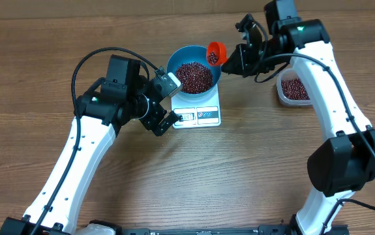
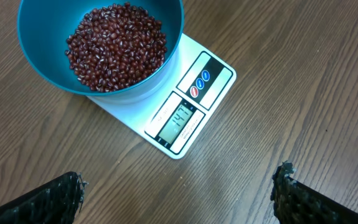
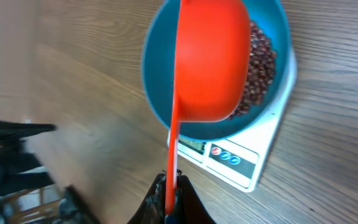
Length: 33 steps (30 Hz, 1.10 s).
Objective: Scoop item into bowl and weigh 150g on scale
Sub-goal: 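Hold the scoop over the bowl, tipping small amounts of beans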
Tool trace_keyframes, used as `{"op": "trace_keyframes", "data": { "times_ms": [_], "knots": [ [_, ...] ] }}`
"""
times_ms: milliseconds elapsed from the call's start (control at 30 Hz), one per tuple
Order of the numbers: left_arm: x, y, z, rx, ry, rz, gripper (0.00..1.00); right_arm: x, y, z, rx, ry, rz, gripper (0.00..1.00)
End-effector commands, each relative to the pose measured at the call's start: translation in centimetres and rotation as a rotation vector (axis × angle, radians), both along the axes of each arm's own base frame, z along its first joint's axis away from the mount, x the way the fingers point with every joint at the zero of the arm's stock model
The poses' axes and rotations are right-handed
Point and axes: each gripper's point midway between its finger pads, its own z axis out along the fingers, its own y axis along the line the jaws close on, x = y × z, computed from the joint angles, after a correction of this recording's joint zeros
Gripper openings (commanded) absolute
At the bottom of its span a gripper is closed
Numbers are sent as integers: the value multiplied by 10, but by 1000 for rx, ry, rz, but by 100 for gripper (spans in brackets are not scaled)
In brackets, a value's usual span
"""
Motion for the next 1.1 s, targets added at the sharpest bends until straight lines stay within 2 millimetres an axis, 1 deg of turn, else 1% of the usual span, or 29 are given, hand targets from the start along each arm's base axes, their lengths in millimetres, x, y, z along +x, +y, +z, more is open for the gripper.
{"op": "trace_keyframes", "data": {
  "times_ms": [0, 67, 567, 700, 1067],
  "knots": [
    [0, 0, -3, -6, 15, 11, 100, -6, 7, 43, 115, -81, 52, 4],
    [-1, 0, -3, -6, 15, 11, 100, -7, 8, 45, 133, -83, 64, 4],
    [-1, 0, -3, -6, 15, 11, 100, -8, 7, 44, 126, -78, 64, 4],
    [0, 0, -3, -6, 15, 11, 99, -8, 7, 39, 85, -81, 58, 4],
    [0, 0, -3, -6, 15, 11, 100, -9, 14, 16, -122, -101, 37, 4]
  ]
}}
